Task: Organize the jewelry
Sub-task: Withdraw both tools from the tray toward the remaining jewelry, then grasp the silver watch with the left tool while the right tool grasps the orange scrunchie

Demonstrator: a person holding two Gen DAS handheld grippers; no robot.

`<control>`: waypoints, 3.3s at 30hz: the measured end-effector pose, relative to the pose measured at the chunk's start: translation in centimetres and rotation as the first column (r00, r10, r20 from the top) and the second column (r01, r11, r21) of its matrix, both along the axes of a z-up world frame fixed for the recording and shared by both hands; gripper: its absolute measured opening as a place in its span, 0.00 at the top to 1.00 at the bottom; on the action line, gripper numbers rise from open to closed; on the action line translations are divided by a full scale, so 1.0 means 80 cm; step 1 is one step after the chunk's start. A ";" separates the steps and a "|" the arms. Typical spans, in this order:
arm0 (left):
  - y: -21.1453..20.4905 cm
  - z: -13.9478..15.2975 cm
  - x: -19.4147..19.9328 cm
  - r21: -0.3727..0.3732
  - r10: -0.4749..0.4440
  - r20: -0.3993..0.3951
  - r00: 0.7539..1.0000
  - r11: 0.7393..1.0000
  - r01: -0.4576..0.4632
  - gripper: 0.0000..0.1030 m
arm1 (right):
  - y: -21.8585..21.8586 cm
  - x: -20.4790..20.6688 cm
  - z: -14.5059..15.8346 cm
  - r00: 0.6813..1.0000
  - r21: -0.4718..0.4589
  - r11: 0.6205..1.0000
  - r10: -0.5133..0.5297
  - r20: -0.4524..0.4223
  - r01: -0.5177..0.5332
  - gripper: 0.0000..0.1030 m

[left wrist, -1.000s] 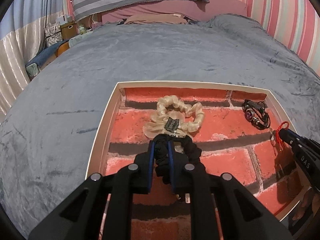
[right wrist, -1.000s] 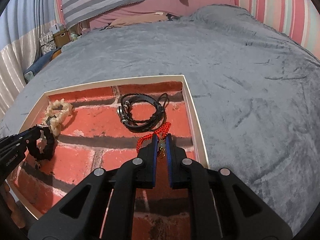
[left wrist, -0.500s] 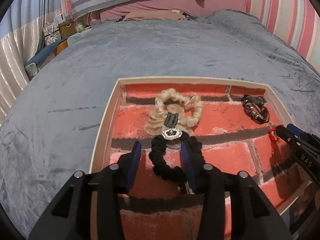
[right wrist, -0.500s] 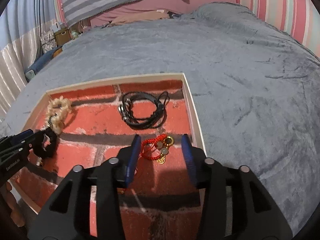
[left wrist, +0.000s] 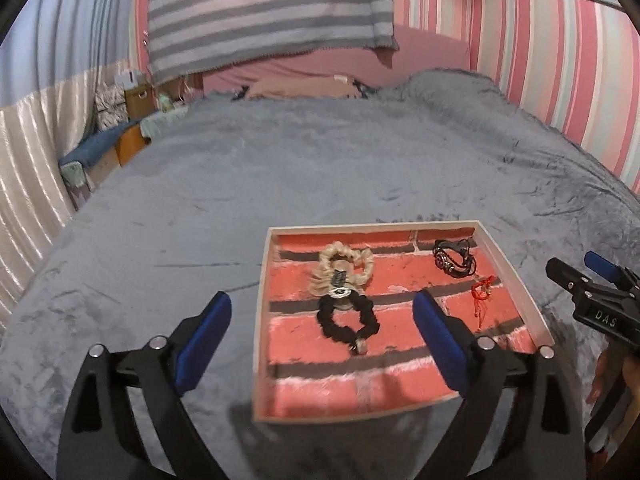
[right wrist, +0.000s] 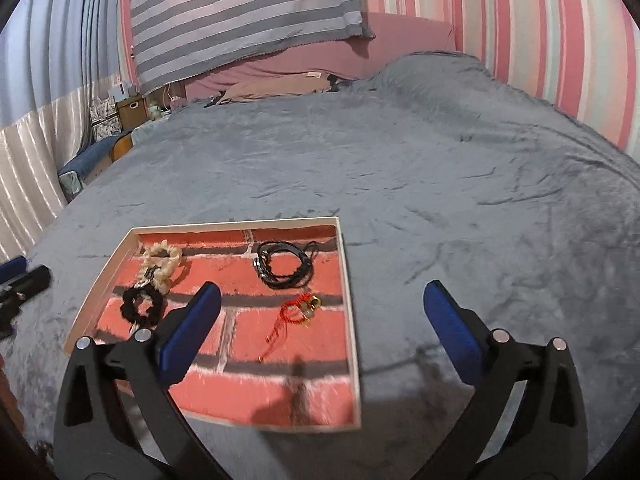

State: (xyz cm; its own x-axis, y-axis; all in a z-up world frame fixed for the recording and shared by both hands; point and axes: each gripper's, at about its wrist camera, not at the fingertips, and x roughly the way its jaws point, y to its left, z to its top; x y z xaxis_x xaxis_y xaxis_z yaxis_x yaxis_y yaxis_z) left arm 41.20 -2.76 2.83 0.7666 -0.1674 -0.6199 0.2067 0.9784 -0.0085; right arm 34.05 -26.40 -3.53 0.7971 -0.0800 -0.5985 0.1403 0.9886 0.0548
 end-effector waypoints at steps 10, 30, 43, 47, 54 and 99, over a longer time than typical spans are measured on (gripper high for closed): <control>0.049 0.029 -0.103 -0.003 0.026 0.035 0.999 1.000 -0.026 0.10 | -0.008 -0.109 0.032 0.999 0.007 1.000 -0.028 0.022 0.028 0.04; 0.082 0.008 -0.294 0.052 0.048 0.079 0.996 0.997 -0.053 0.10 | -0.005 -0.325 0.027 0.997 -0.125 0.991 -0.039 0.064 0.047 0.04; 0.090 -0.036 -0.343 -0.002 0.057 0.050 0.997 0.998 -0.057 0.10 | -0.020 -0.387 -0.017 0.994 -0.107 0.992 -0.060 0.088 0.069 0.04; 0.090 -0.044 -0.352 -0.014 0.051 0.038 0.998 0.999 -0.051 0.10 | -0.030 -0.395 -0.024 0.993 -0.083 0.993 -0.072 0.093 0.080 0.04; 0.079 -0.060 -0.360 0.001 0.035 0.025 0.999 0.999 -0.035 0.10 | -0.036 -0.407 -0.032 0.989 -0.077 0.992 -0.095 0.111 0.104 0.04; 0.042 -0.153 -0.319 -0.026 -0.147 -0.167 0.975 0.989 0.144 0.60 | -0.021 -0.352 -0.137 0.983 0.016 0.999 -0.027 -0.180 0.030 0.73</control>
